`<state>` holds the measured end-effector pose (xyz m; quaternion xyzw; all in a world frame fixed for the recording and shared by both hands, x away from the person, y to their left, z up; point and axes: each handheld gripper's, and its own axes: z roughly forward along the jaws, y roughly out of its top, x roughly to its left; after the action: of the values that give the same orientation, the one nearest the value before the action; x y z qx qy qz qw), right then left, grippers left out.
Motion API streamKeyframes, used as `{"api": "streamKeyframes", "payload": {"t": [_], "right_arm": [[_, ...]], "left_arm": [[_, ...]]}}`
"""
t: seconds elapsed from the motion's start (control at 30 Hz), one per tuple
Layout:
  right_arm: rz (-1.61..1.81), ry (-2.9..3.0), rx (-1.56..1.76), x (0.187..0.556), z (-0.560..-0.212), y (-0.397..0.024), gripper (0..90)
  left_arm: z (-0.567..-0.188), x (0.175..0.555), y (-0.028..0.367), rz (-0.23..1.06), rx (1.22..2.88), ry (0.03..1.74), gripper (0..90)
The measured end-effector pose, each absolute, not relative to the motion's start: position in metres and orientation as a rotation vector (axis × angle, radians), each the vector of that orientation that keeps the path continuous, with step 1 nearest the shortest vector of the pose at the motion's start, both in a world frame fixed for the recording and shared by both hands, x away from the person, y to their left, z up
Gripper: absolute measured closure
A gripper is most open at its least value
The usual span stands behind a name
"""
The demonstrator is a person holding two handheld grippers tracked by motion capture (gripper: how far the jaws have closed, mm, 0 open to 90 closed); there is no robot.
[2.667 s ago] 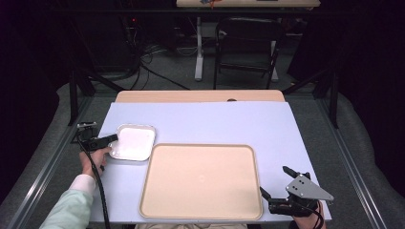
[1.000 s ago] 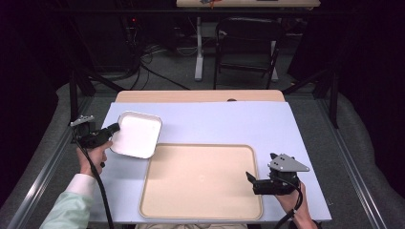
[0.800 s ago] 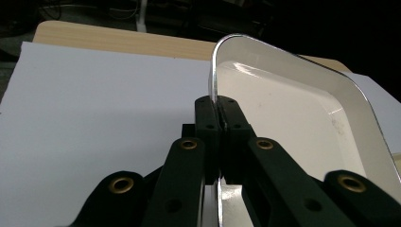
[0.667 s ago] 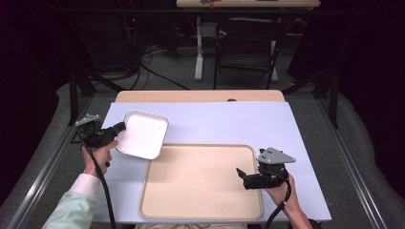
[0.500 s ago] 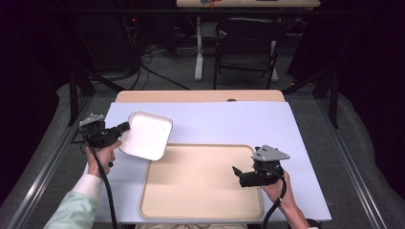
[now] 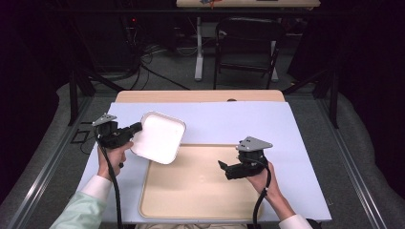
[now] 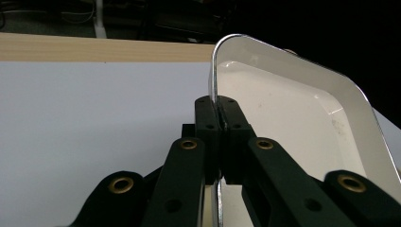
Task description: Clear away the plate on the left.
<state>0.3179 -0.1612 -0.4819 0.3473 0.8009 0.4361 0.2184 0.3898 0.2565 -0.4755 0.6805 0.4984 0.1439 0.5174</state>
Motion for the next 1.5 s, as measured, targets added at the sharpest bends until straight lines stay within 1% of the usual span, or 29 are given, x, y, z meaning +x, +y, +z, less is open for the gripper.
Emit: {"api": "streamKeyframes", "payload": {"t": [0.27, 0.6, 0.67, 0.7, 0.8, 0.9, 1.0, 1.03, 1.17, 1.3, 1.5], "right_arm": [[1.265, 2.288, 0.946, 0.331, -0.484, -0.131, 1.4], [1.369, 2.340, 0.994, 0.348, -0.489, -0.103, 10.5], [1.389, 2.342, 1.007, 0.351, -0.490, -0.100, 11.5], [1.390, 2.337, 1.022, 0.352, -0.490, -0.099, 15.4], [1.396, 2.326, 1.051, 0.354, -0.490, -0.096, 21.0], [1.404, 2.314, 1.077, 0.355, -0.490, -0.094, 32.1], [1.402, 2.298, 1.097, 0.355, -0.491, -0.095, 40.8], [1.409, 2.297, 1.104, 0.355, -0.490, -0.096, 42.0], [1.425, 2.300, 1.133, 0.357, -0.490, -0.099, 52.4], [1.435, 2.295, 1.154, 0.358, -0.489, -0.103, 58.4], [1.459, 2.282, 1.158, 0.357, -0.484, -0.108, 63.4]], "left_arm": [[-0.476, 0.387, 0.235, 0.319, 1.668, 1.152, 88.3], [-0.478, 0.383, 0.211, 0.302, 1.689, 1.116, 88.3], [-0.478, 0.382, 0.208, 0.316, 1.703, 1.111, 88.2], [-0.479, 0.382, 0.207, 0.318, 1.703, 1.109, 88.1], [-0.481, 0.381, 0.205, 0.308, 1.698, 1.111, 88.2], [-0.482, 0.380, 0.201, 0.310, 1.705, 1.105, 88.2], [-0.482, 0.377, 0.200, 0.312, 1.699, 1.104, 88.1], [-0.481, 0.377, 0.200, 0.311, 1.697, 1.103, 88.1], [-0.482, 0.374, 0.198, 0.310, 1.691, 1.102, 87.9], [-0.482, 0.371, 0.198, 0.304, 1.696, 1.094, 87.7], [-0.480, 0.364, 0.197, 0.293, 1.695, 1.084, 87.3]]}}
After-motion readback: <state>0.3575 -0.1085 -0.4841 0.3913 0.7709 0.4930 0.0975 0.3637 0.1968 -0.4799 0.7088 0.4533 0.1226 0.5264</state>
